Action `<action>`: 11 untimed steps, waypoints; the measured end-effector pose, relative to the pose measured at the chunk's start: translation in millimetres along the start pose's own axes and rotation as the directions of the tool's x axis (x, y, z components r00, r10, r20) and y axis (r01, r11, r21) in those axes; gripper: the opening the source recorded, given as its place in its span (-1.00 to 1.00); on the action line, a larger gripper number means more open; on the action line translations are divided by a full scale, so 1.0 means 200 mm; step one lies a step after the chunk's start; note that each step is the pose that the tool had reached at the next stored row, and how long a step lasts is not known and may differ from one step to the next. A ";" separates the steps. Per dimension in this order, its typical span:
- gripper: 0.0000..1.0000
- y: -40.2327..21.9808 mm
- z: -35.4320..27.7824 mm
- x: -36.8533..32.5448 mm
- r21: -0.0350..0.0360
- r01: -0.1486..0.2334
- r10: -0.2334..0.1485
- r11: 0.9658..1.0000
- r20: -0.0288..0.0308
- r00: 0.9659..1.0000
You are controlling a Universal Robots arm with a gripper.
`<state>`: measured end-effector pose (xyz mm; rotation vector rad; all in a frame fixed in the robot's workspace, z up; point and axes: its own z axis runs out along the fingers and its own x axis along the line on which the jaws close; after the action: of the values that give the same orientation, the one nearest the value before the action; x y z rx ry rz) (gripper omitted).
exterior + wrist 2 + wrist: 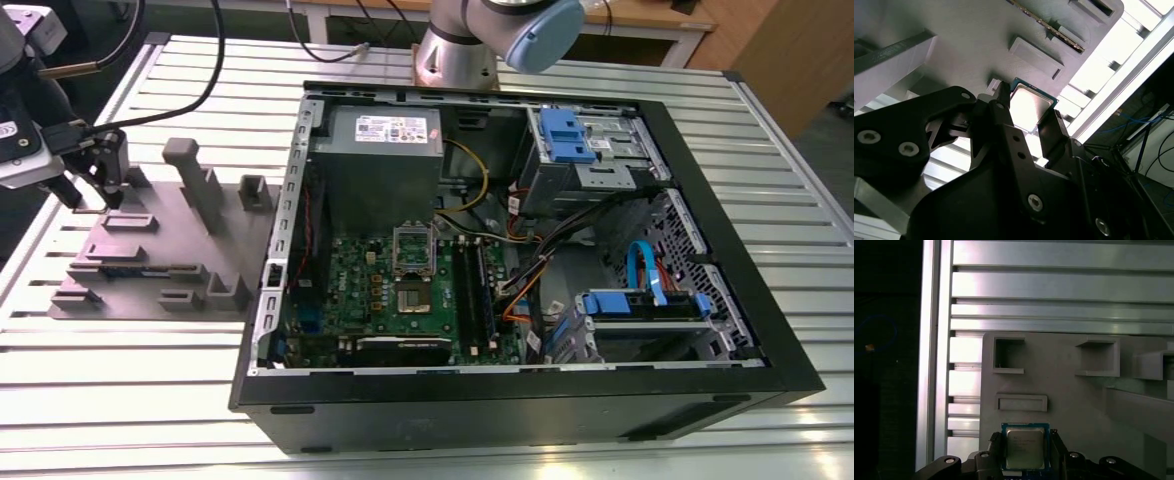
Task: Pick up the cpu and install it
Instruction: 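Pick up the cpu and move it towards the insertion slot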
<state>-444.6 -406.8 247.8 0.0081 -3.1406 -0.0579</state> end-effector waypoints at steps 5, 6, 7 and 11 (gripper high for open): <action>-0.06 0.001 -0.016 0.000 0.000 0.000 0.000 1.000 0.000 1.000; -0.06 0.001 -0.018 0.000 0.000 0.000 0.000 1.000 0.000 1.000; -0.06 0.001 -0.018 0.000 0.000 0.000 0.000 1.000 0.000 1.000; -0.06 0.001 -0.019 0.000 -0.001 0.000 0.000 1.000 0.000 1.000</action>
<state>-444.7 -406.8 251.7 0.0081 -3.1407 -0.0588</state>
